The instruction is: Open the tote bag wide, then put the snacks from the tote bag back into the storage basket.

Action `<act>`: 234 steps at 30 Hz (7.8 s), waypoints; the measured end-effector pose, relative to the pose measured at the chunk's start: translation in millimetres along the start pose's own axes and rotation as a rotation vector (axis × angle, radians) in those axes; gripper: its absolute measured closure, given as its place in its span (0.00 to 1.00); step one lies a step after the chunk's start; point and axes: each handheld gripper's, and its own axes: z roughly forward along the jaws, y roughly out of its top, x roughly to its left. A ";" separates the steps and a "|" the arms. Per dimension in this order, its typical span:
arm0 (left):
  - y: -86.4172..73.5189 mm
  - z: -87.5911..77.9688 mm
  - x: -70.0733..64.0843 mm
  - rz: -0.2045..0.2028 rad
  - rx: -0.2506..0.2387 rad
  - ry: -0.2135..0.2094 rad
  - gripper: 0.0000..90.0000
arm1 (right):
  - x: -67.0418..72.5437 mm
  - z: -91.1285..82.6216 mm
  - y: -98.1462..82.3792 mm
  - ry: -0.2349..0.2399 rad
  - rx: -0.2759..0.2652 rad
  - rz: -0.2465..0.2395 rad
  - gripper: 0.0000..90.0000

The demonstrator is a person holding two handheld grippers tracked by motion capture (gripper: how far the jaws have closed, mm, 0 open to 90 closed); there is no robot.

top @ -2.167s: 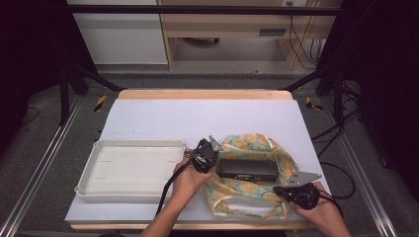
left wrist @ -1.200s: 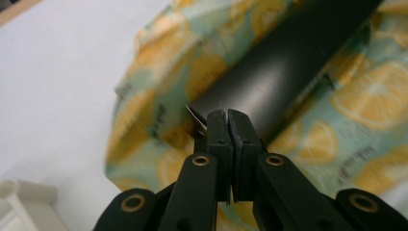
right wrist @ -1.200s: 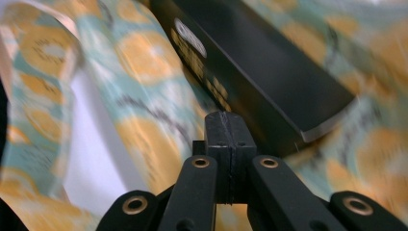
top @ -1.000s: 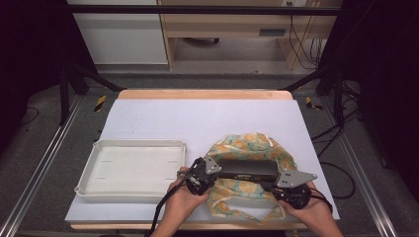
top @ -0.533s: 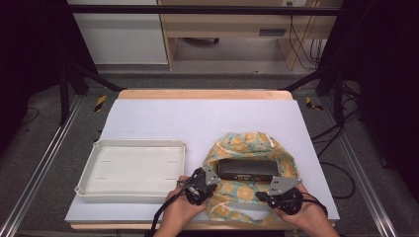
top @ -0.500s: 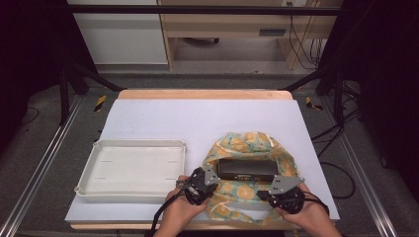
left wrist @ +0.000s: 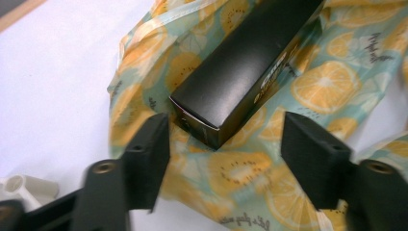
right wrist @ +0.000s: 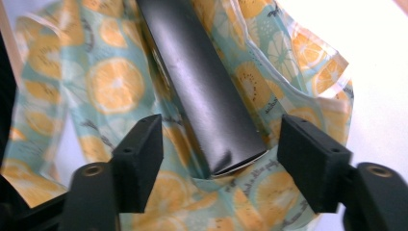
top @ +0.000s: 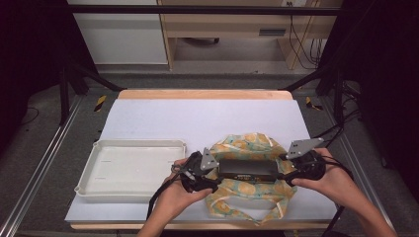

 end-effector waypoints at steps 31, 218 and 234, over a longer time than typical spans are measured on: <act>-57.1 -44.8 42.3 -0.084 0.086 0.008 0.12 | -21.9 60.3 13.9 0.136 0.287 -0.168 0.32; 62.1 -21.3 29.8 0.586 0.516 -0.270 0.25 | 38.3 27.1 92.5 0.195 0.193 -0.297 0.48; 59.4 -8.7 30.6 0.608 0.588 -0.266 0.33 | 40.5 27.4 96.6 0.205 0.190 -0.307 0.48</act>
